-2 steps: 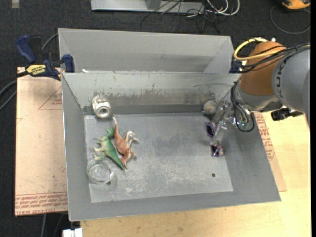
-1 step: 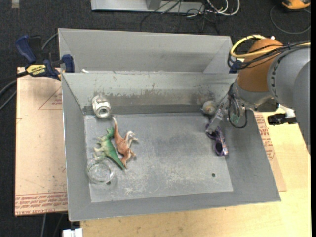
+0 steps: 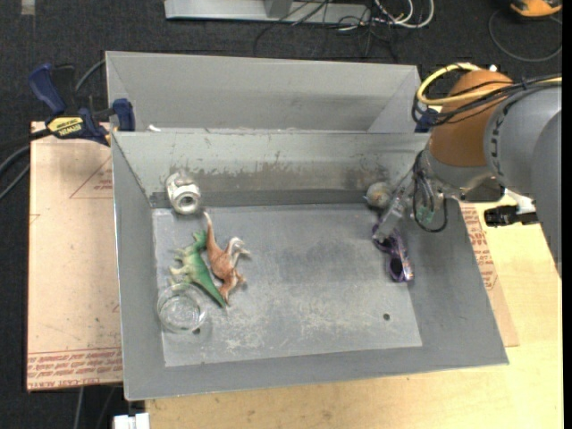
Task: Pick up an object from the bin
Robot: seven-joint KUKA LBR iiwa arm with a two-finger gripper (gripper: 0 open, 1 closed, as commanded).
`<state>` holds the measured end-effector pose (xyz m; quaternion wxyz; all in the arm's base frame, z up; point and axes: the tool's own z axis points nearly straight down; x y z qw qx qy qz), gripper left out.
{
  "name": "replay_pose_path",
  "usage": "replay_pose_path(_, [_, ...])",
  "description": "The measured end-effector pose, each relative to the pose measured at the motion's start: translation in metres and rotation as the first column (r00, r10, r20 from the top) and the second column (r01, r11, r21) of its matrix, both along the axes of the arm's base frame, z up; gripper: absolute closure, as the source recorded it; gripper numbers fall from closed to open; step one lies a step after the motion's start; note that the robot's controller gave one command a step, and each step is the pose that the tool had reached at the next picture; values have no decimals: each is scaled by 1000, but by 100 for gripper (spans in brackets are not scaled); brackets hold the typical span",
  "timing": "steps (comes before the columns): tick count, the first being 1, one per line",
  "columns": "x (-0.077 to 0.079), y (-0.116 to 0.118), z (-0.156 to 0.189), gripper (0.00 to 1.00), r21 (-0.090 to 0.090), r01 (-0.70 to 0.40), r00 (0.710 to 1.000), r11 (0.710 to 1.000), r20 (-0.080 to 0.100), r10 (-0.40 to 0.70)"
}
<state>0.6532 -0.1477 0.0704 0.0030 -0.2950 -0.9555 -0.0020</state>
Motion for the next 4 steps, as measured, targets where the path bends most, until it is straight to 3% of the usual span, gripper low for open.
replay_pose_path(4, [0, 0, 0, 100, 0, 0, 1000, 1000, 0, 0])
